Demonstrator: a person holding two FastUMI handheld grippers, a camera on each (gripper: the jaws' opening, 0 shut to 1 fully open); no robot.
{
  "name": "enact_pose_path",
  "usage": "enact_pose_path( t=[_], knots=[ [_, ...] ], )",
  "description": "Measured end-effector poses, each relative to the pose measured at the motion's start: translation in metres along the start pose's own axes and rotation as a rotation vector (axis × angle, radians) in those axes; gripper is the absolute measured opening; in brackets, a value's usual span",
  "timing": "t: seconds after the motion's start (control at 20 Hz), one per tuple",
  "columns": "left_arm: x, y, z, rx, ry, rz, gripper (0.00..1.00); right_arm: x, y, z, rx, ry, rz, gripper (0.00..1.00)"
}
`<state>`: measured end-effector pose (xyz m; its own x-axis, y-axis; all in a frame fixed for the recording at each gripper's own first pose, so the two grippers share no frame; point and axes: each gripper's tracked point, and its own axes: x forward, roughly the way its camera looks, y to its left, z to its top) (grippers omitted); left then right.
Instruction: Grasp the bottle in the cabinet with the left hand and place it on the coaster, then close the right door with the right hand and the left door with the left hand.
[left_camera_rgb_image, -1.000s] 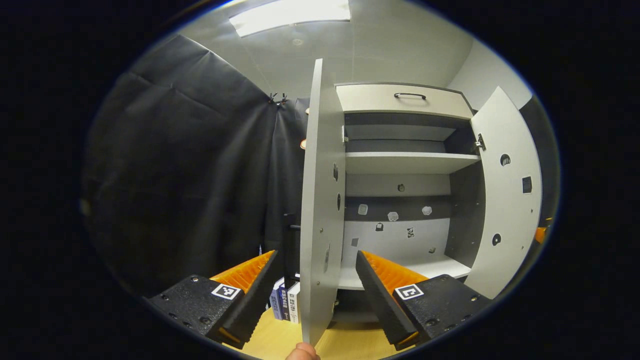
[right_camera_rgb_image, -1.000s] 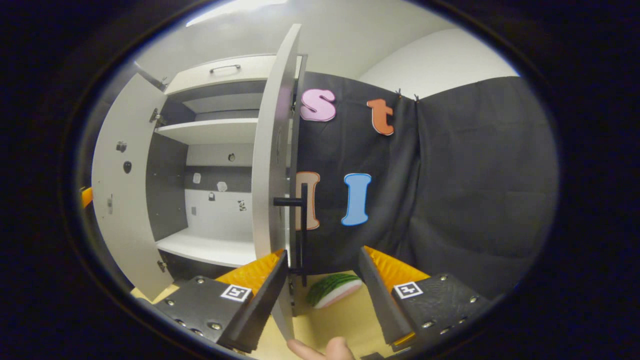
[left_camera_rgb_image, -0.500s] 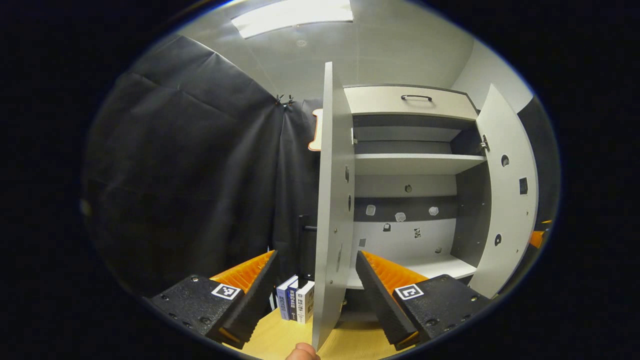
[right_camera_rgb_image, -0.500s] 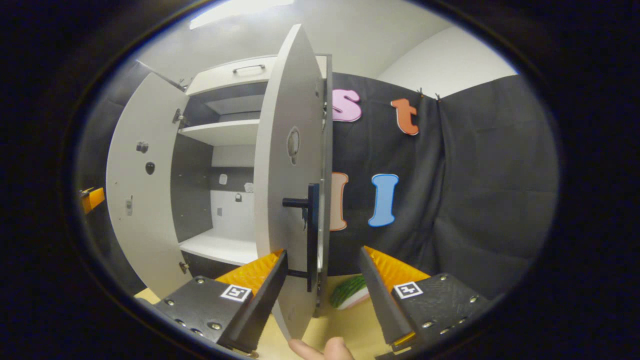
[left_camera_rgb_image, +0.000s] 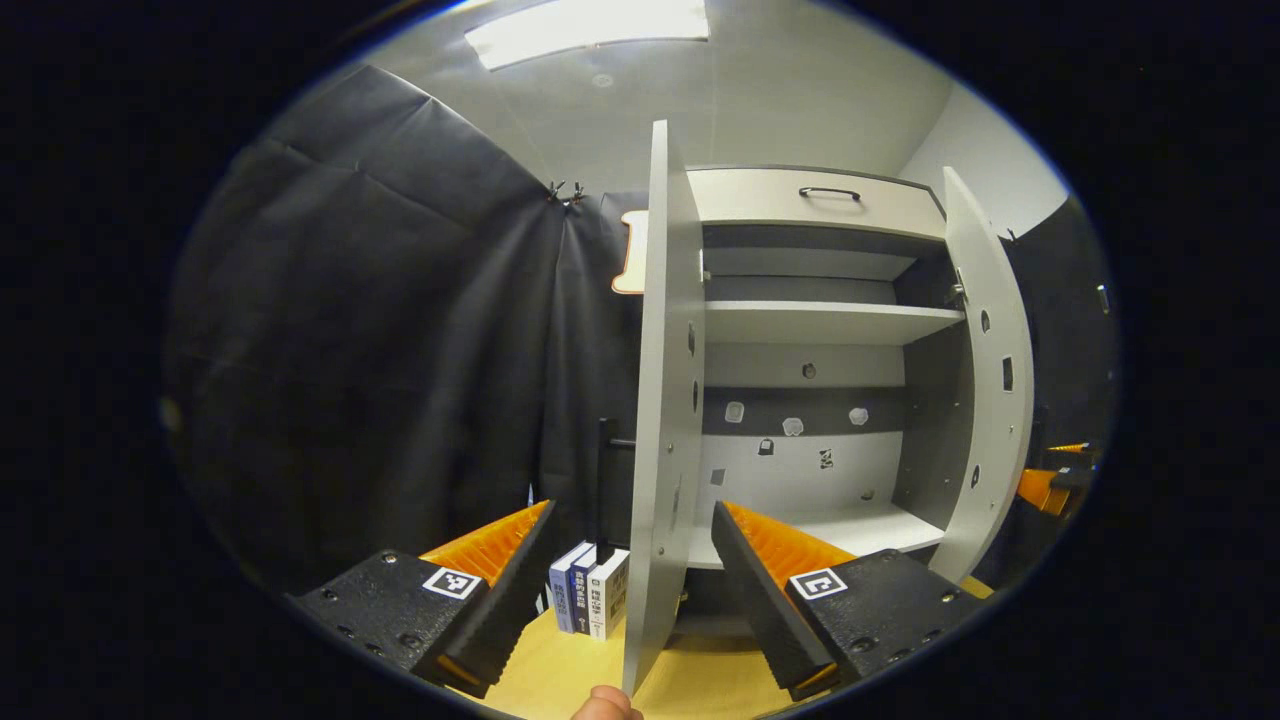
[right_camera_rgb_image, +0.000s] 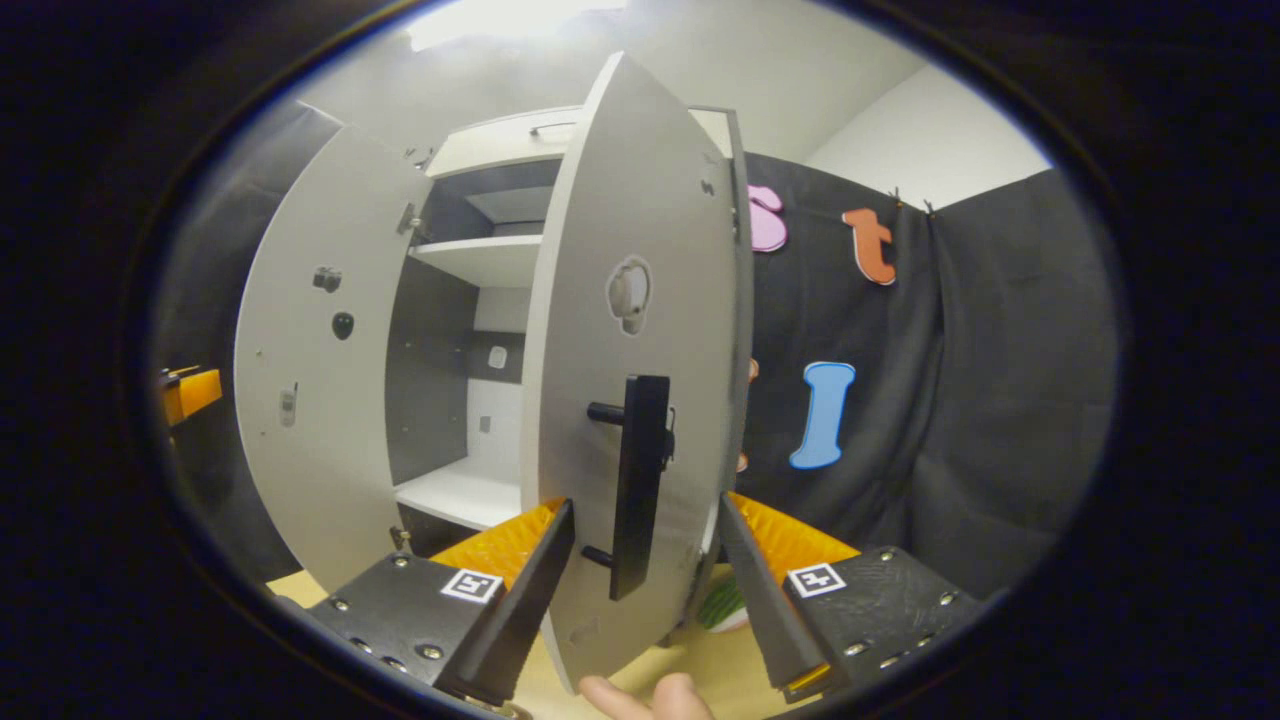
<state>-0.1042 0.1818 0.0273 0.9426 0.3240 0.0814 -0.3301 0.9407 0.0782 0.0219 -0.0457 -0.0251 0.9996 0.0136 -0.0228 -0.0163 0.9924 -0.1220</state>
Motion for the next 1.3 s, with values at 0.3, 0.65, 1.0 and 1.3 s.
enact_pose_path(
  t=[0.3, 0.65, 1.0, 1.3],
  knots=[
    [-0.008, 0.019, 0.000, 0.022, -0.001, 0.044, 0.96, 0.003, 0.062, 0.011, -0.055, -0.048, 0.134, 0.86],
    [-0.001, 0.042, -0.012, 0.000, 0.016, 0.097, 0.96, -0.005, 0.105, 0.011, -0.184, -0.072, 0.206, 0.89],
    [0.011, 0.069, -0.035, -0.053, 0.059, 0.134, 0.96, -0.012, 0.136, 0.008, -0.203, -0.074, 0.253, 0.95],
    [0.025, 0.068, -0.061, -0.074, 0.119, 0.105, 0.93, -0.010, 0.139, 0.012, -0.142, -0.070, 0.229, 0.97]
  ],
)
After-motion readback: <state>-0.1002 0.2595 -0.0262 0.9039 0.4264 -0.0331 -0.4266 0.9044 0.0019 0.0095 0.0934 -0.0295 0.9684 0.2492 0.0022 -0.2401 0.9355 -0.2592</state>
